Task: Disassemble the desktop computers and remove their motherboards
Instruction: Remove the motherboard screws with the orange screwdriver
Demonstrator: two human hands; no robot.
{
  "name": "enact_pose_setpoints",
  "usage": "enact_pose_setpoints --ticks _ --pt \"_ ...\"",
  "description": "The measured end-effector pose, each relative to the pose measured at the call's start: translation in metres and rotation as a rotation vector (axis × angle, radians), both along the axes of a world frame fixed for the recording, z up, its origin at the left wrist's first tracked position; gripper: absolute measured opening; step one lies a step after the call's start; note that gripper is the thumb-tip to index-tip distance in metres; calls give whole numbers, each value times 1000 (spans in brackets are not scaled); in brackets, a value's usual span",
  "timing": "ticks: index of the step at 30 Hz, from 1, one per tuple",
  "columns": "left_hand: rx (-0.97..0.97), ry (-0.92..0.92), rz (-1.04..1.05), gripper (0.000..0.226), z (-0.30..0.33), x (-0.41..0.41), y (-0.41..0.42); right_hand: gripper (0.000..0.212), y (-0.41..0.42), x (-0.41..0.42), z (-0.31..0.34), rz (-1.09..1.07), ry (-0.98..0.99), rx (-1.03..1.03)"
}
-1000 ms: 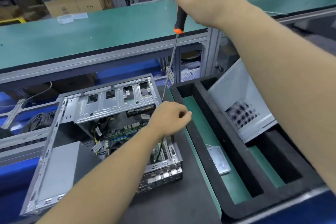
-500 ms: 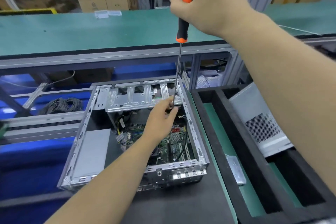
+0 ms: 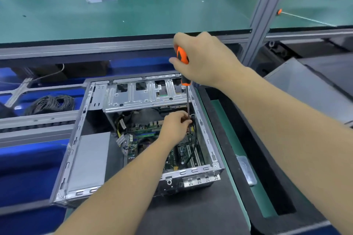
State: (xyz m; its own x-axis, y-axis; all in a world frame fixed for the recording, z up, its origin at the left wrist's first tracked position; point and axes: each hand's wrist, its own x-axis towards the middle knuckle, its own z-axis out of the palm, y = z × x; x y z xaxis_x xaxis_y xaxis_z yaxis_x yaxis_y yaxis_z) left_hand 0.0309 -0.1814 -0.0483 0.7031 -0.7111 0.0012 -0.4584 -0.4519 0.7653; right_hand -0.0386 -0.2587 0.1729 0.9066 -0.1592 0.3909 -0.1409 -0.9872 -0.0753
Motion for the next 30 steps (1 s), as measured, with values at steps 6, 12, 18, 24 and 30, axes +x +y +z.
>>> enact_pose_setpoints --ticks 6,12,18,24,30 --pt "5 20 -48 16 -4 2 -7 29 -4 2 -5 -46 11 4" --pt "36 18 -96 16 -7 4 -11 28 -7 1 -9 -79 23 6" --pt "15 16 -105 19 -9 5 -11 29 -10 1 -10 -100 12 7" --pt "13 19 -108 26 -12 4 -13 29 -16 -1 -11 -126 -1 36" --pt "-30 18 -94 21 -16 5 -13 31 -19 0 -9 -131 -1 31"
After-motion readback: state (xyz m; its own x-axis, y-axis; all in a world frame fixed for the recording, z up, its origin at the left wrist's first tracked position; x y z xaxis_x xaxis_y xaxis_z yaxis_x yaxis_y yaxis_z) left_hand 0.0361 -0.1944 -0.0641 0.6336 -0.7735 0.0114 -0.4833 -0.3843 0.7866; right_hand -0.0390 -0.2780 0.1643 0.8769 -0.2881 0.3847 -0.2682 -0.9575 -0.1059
